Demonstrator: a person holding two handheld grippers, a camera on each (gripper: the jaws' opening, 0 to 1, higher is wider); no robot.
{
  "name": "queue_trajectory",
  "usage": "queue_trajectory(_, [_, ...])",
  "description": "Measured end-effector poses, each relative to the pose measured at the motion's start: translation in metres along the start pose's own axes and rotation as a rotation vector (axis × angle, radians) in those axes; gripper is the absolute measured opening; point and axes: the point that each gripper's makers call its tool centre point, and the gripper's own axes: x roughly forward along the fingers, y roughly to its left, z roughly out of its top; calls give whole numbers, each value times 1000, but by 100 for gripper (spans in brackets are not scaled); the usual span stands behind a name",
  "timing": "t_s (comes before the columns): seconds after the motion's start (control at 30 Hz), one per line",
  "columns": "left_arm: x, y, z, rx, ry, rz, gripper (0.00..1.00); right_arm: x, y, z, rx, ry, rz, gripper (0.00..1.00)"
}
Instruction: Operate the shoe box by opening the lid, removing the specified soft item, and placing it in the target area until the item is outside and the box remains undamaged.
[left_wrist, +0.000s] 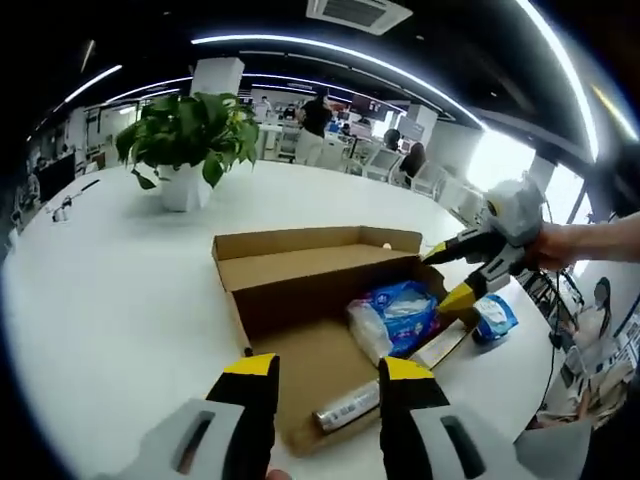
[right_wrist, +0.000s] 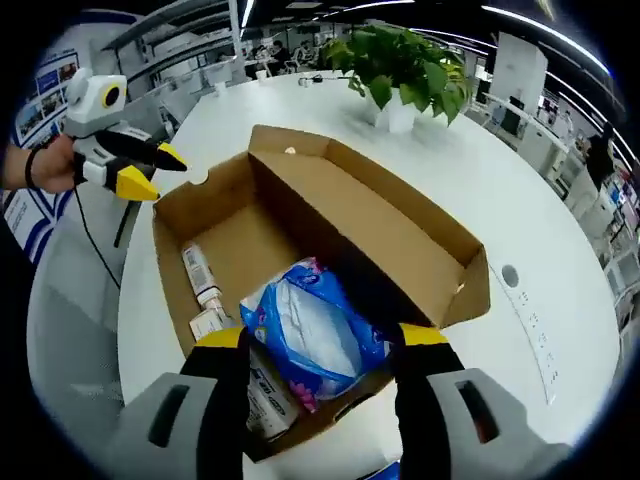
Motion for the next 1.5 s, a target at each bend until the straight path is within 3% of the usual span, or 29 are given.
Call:
queue_trajectory(0.3, [-9, 10, -5, 3, 3, 13, 41, 15, 14, -5, -150, 108, 67, 55])
queue_trajectory(0.43, [-11, 14, -6, -7, 0, 12, 41, 26, 10, -14, -207, 160, 87, 55])
queue_trajectory(0.8, [-21, 15, -10, 9, -16, -6, 41, 57, 14, -30, -312, 287, 137, 55])
queue_trajectory(1.17, [-31, 39, -18, -14, -24, 12, 40, 76, 14, -41, -367, 361, 124, 56])
queue_trajectory(1.33, [-35, 41, -18, -21, -35, 10, 40, 78, 18, -42, -382, 370, 107, 58])
queue_trajectory(1.5, [-39, 36, -20, -19, -35, 9, 40, 76, 15, -43, -366, 352, 97, 50])
